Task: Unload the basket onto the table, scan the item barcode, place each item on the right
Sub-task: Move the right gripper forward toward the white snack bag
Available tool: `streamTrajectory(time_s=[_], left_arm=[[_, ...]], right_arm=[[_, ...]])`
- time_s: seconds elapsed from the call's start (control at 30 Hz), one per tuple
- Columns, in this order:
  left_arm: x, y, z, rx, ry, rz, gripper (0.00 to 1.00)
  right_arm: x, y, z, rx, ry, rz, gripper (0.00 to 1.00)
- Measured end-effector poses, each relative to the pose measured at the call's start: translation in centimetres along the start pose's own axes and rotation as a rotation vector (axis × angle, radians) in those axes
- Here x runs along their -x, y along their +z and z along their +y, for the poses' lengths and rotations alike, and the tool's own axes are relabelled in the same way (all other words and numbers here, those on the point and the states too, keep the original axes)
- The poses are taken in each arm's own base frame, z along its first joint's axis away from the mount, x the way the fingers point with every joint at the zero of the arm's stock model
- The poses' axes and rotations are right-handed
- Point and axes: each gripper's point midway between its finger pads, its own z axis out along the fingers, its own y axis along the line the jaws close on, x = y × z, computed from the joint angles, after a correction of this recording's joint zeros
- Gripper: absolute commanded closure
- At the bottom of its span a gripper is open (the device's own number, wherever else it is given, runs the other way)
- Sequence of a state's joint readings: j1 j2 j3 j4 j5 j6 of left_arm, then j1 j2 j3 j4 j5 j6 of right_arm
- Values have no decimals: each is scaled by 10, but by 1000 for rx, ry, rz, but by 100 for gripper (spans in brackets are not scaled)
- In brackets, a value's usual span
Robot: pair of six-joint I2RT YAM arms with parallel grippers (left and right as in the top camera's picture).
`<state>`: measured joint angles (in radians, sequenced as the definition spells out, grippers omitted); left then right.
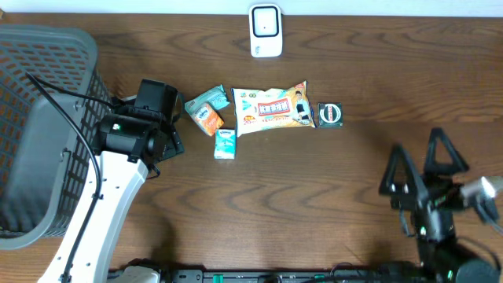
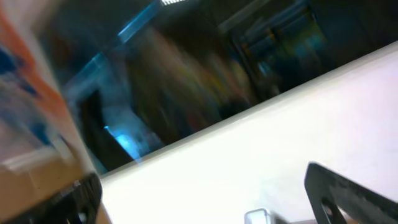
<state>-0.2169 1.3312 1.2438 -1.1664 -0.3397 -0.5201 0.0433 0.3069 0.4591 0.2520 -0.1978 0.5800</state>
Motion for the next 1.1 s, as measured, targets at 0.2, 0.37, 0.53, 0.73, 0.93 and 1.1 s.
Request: streamTrajectory(time_s=[0.2, 0.37, 0.53, 0.73, 0.93, 1.1], left_arm=[[0, 0, 0, 0, 0, 1, 2], [0, 0, 0, 1, -1, 0, 2], [0, 0, 0, 0, 0, 1, 2], [0, 0, 0, 0, 0, 1, 2], [0, 0, 0, 0, 0, 1, 2], [0, 0, 0, 1, 0, 1, 2]], right_arm=[[-42, 54, -26, -108, -29, 327, 1], [-79, 86, -33, -112, -7, 619, 1], [-114, 103, -43, -118, 36, 878, 1], [-161, 94, -67, -200, 150, 1053, 1], [-184, 78, -77, -273, 235, 1151, 1], [-189, 67, -78, -300, 258, 1193, 1]])
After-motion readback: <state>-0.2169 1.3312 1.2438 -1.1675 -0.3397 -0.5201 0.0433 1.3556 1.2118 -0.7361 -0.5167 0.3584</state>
